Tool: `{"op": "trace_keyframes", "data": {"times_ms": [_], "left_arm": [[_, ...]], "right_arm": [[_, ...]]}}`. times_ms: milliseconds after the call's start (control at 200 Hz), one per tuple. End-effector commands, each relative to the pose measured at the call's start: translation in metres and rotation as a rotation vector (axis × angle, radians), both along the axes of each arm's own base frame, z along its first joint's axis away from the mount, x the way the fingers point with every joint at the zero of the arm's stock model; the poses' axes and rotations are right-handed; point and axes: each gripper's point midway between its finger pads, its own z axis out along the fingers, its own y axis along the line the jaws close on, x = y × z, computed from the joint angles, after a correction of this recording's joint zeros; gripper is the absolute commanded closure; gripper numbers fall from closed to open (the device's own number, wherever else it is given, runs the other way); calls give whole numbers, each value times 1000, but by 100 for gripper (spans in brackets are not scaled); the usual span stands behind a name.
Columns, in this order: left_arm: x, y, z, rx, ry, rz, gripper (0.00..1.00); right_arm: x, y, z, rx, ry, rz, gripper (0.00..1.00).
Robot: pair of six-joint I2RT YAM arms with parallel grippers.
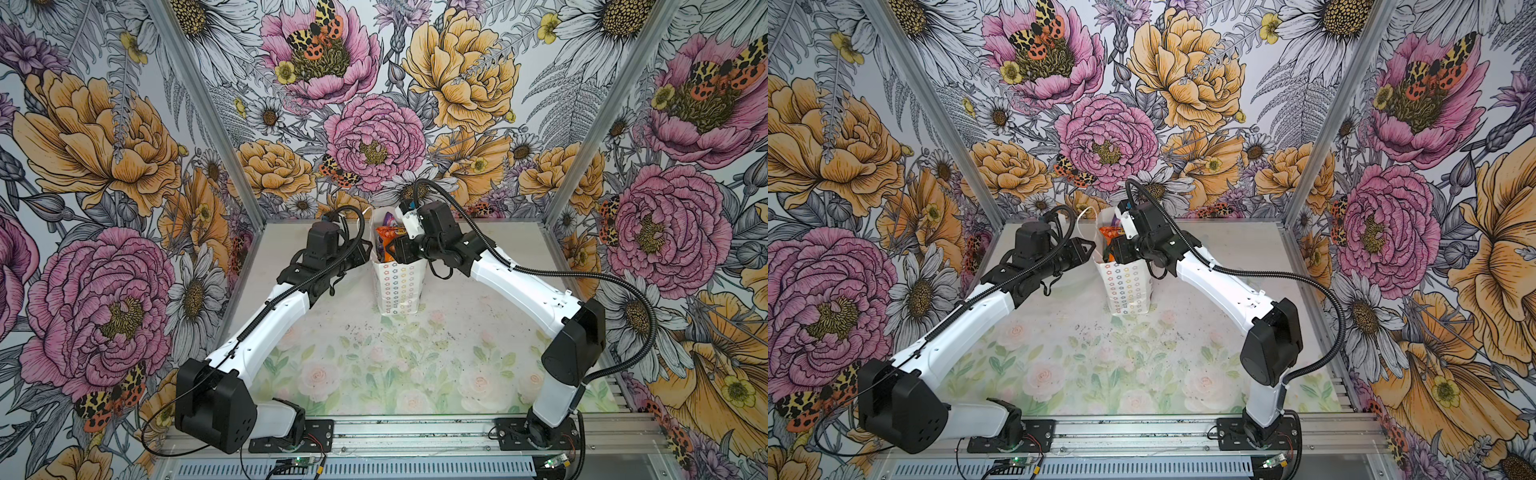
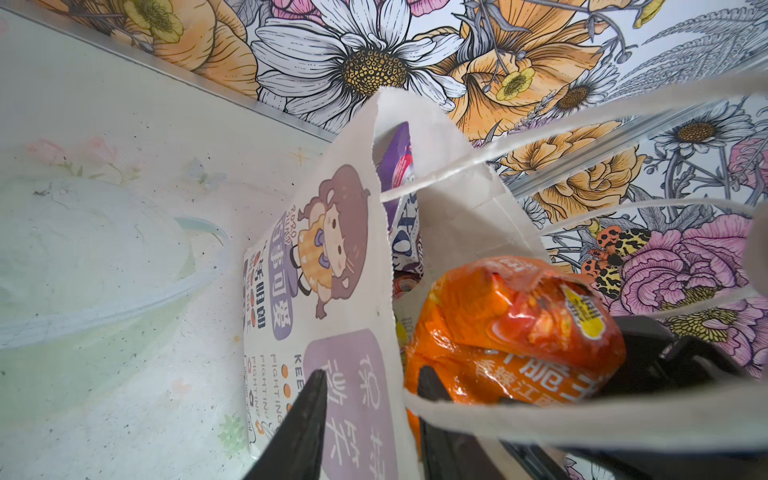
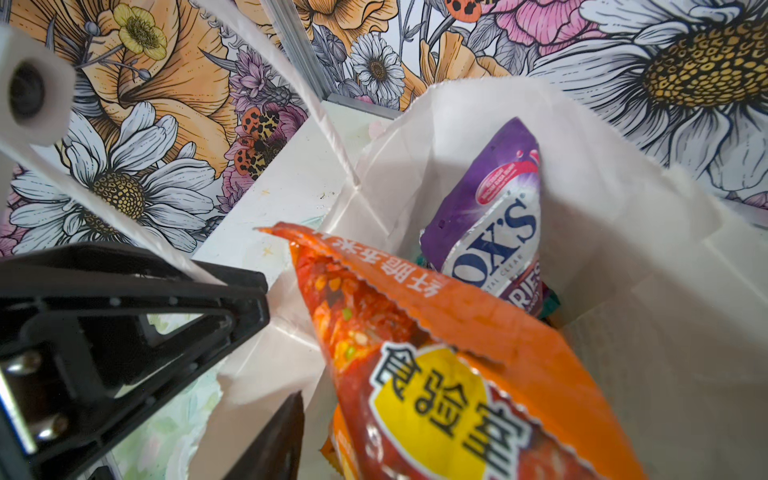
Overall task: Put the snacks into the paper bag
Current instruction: 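Lower the orange chips bag into the paper bag and open the right gripper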
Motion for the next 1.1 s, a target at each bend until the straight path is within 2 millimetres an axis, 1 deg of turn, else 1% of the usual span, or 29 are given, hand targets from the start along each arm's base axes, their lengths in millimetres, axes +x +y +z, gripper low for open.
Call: {"op": "trace_keyframes", "data": {"times_ms": [0, 115, 200, 300, 530, 630, 716, 771, 796, 831, 836, 841, 851, 1096], "left_arm": [[-1, 7, 14, -10, -49, 31, 61], [-3, 8, 16, -12, -55, 34, 59], [-4, 9, 17, -11, -58, 39, 59], [-2, 9, 16, -9, -54, 39, 59], [0, 6, 11, -10, -40, 32, 59], [0, 7, 11, -7, -40, 36, 62], [1, 8, 12, -8, -43, 37, 64], [1, 6, 12, -8, -42, 32, 64], [1, 6, 11, -8, -40, 31, 64], [1, 6, 11, -9, -39, 30, 64], [1, 6, 11, -10, -39, 30, 64], [1, 7, 11, -10, -39, 32, 64], [1, 6, 11, -9, -39, 30, 64], [1, 5, 10, -8, -37, 26, 65]], "right_arm": [[-2, -5, 40, 33, -83, -7, 40], [0, -7, 50, 28, -117, -12, 39], [1, -10, 62, 26, -152, -19, 38], [3, -11, 68, 17, -180, -17, 37], [6, -5, 66, 24, -172, -3, 36], [7, -5, 64, 22, -171, -8, 34], [9, -6, 58, 12, -159, -17, 32], [8, -3, 52, 12, -138, -11, 27], [7, -3, 51, 13, -126, -8, 23], [6, -1, 50, 19, -112, -3, 12], [6, -1, 50, 20, -110, -2, 6], [6, -1, 50, 21, -110, -1, 3], [5, -1, 51, 22, -106, 0, 1], [4, 1, 48, 33, -75, 4, 0]]}}
